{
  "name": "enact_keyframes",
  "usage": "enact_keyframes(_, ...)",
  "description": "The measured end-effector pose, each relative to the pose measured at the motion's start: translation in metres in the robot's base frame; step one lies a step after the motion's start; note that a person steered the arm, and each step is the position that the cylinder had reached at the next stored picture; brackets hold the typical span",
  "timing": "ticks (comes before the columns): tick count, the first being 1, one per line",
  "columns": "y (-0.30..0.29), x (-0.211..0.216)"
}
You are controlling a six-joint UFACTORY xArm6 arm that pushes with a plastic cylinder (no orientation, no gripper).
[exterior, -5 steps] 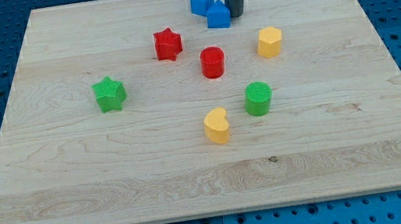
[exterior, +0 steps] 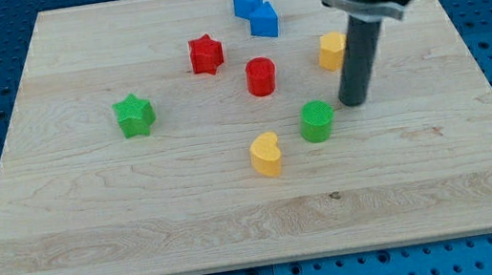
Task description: Push the green circle to the blue cube
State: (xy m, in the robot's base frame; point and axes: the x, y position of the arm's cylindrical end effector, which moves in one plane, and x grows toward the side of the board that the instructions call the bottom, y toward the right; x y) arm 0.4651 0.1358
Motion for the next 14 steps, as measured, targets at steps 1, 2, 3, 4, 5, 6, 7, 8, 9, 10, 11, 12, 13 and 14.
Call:
enact_keyframes(1, 0.009, 0.038)
enact_keyframes(2, -0.023, 0.054)
enact_keyframes(3, -0.067, 0.054)
enact_keyframes(4, -0.067, 0.054)
enact_keyframes(5, -0.066, 0.054)
enact_keyframes(6, -0.050, 0.054)
enact_keyframes(7, -0.034, 0.054)
enact_keyframes(8, -0.035, 0.055)
enact_keyframes(9, -0.045, 0.055)
enact_keyframes(10, -0.047, 0.055)
enact_keyframes(11, -0.047, 0.055)
enact_keyframes(12, -0.053, 0.052)
enact_keyframes(13, -0.059, 0.045)
enact_keyframes(14, -0.059, 0.034)
